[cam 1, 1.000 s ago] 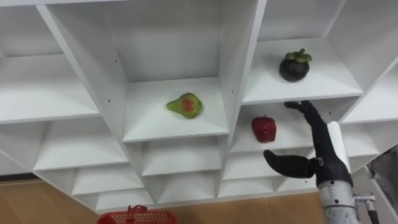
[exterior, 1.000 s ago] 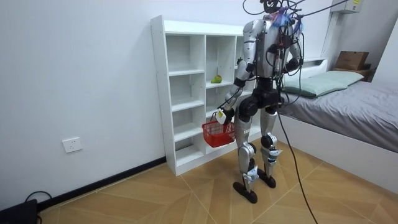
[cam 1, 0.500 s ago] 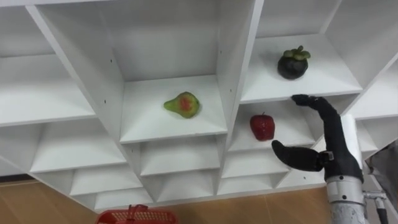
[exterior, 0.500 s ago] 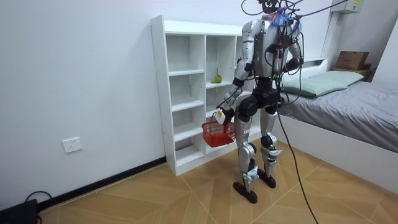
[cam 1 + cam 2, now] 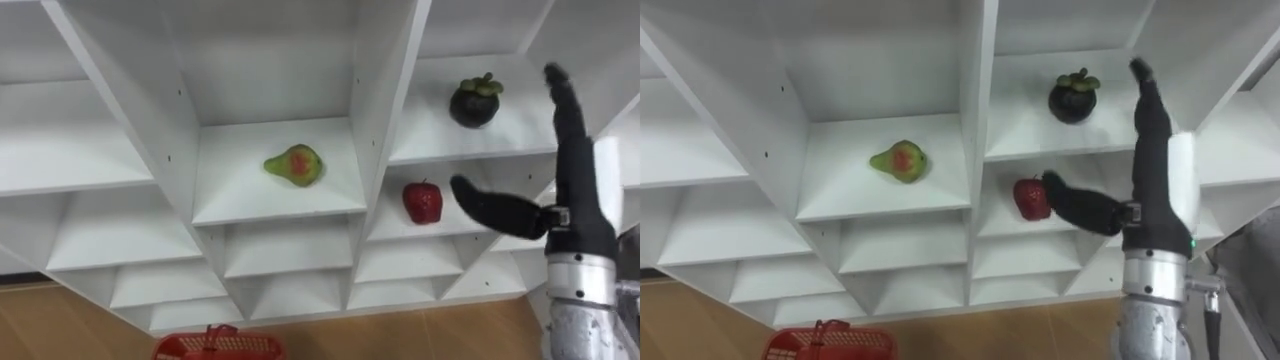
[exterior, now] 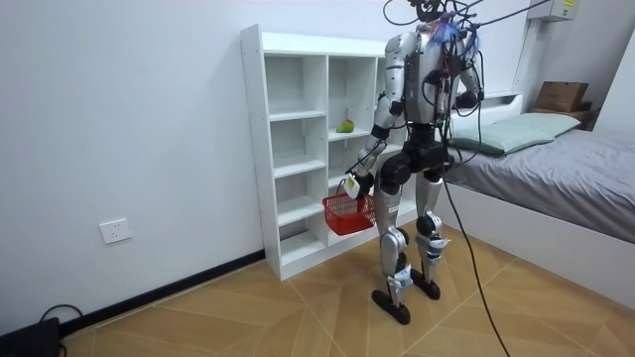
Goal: Collect fruits from the closet
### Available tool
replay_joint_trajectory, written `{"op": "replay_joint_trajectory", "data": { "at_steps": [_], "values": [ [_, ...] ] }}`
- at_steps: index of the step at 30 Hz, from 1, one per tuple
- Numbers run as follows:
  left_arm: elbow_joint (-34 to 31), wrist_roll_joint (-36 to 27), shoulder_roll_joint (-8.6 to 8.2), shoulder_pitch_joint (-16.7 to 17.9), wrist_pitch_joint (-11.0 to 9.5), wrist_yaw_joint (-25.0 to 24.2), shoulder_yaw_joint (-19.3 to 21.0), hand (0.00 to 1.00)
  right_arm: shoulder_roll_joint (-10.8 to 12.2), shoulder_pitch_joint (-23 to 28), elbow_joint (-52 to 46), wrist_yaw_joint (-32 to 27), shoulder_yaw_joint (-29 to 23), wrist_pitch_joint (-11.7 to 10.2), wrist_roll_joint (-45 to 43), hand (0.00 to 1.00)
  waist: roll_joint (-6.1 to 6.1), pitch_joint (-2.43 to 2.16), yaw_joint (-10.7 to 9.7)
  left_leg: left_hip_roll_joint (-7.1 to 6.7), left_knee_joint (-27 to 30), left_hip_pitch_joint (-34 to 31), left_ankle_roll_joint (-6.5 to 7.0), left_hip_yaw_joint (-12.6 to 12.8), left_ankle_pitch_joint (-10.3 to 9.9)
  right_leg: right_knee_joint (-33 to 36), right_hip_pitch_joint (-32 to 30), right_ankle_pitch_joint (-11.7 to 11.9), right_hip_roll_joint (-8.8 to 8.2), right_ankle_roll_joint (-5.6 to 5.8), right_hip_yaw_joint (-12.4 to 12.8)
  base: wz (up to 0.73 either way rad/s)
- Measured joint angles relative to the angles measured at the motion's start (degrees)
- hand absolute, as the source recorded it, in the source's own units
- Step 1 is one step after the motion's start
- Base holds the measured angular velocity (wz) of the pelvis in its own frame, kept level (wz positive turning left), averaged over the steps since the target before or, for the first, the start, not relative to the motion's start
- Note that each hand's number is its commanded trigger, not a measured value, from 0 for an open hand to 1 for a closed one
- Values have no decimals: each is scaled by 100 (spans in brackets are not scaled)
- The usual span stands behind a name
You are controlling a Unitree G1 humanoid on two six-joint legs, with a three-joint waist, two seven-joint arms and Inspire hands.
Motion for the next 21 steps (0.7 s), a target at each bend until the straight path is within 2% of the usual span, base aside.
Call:
{"op": "replay_joint_trajectory", "data": {
  "at_steps": [2,6,12,21],
  "values": [
    [0,-2,7,11,0,3,-7,100,4,-38,2,-73,70,-20,3,0,-42,8,3,-1,-4,49,0,-8,0,-9,53,0,-2,0,-7,2],
    [1,-10,32,31,3,16,-125,100,-16,-13,4,-76,268,-35,1,0,-35,13,-9,-1,-6,55,0,-7,0,-6,59,1,-3,1,-7,0],
    [3,-137,38,26,26,17,-261,100,-45,-14,2,-74,286,-35,17,0,13,1,-8,2,-1,62,0,-7,0,8,59,8,0,-4,-4,0],
    [8,-240,83,15,55,5,-387,100,-48,-72,-35,78,335,-35,60,0,-36,-29,-5,1,-1,62,0,-4,0,-5,56,12,1,-2,6,0]
  ]
}}
